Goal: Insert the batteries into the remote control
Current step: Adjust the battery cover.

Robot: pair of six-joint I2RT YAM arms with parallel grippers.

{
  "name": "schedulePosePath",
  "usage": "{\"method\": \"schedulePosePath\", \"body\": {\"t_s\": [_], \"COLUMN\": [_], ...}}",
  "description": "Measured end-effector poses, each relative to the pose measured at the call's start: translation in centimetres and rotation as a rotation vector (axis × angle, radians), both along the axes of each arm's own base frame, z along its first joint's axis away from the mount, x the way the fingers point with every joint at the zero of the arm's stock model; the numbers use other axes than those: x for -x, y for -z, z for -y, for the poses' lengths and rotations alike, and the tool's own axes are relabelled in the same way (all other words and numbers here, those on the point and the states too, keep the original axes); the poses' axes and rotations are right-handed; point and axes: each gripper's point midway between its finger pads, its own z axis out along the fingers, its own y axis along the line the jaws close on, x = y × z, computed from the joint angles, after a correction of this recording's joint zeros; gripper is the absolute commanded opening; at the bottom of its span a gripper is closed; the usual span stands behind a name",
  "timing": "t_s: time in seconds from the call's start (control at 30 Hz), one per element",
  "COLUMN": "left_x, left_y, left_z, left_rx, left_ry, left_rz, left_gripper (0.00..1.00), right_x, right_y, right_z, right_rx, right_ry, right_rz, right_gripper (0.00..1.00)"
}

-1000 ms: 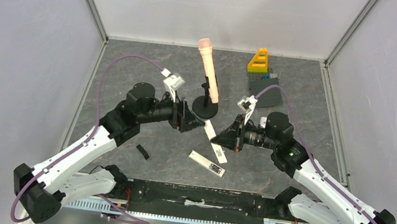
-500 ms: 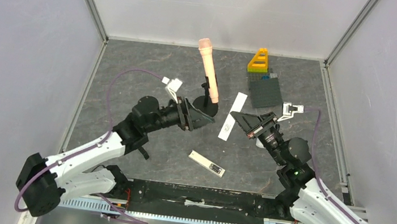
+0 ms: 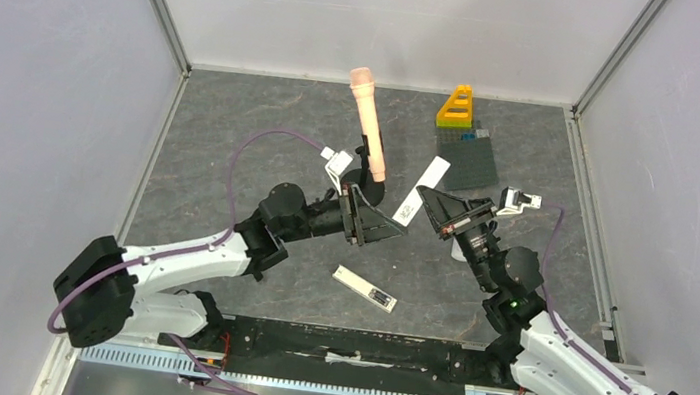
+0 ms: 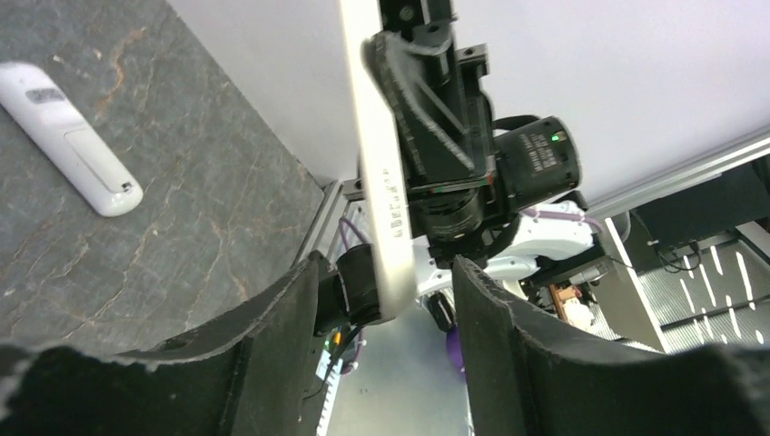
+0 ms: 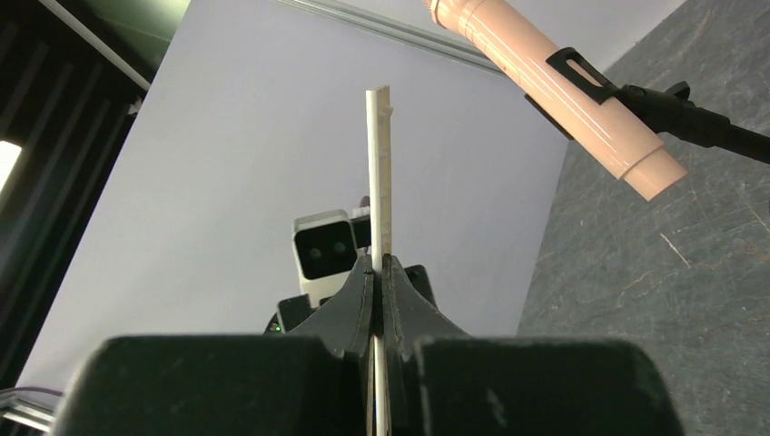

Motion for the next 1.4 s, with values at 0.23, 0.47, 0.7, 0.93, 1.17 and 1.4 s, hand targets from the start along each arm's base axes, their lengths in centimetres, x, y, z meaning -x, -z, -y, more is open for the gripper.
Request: {"method": "schedulePosePath", "body": {"t_s": [0.23, 0.47, 0.7, 0.93, 1.17, 1.4], "left_x": [0.1, 0.7, 3.9, 7.7, 9.3, 9.9], "left_y": [1.0, 2.0, 0.7, 3.6, 5.1, 4.9], "left_z": [0.8, 0.2, -2.1, -5.3, -6.9, -7.2], "left_rx": [-0.008, -0.167, -0.366, -0.522, -0.577, -0.566], "left_ry": [0.017, 0.052, 0.283, 0.502, 0.607, 0.667], "left_rz": [-0.051, -0.002, 0.173, 0.248, 0.277, 0.320], "left_gripper": [0.02, 0.02, 0.02, 0.02, 0.02, 0.02], "right_x": [-0.1, 1.5, 3.1, 7.6, 10.9, 12.5], "right_y": [0.7, 1.0, -3.1, -3.7, 3.8, 4.9], "right_z": [0.0, 1.1, 2.5, 0.3, -0.8, -0.6], "right_rx": [-0.005, 0.129, 0.601, 0.887, 1.011, 0.995], "right_ry": [-0.001, 0.021, 0.052, -0.249, -0.569, -0.633], "right_rz": [-0.013, 0.032, 0.181, 0.414, 0.374, 0.369], "right_gripper": [0.32, 0.92, 0.98, 0.97, 0.83, 0.59]}}
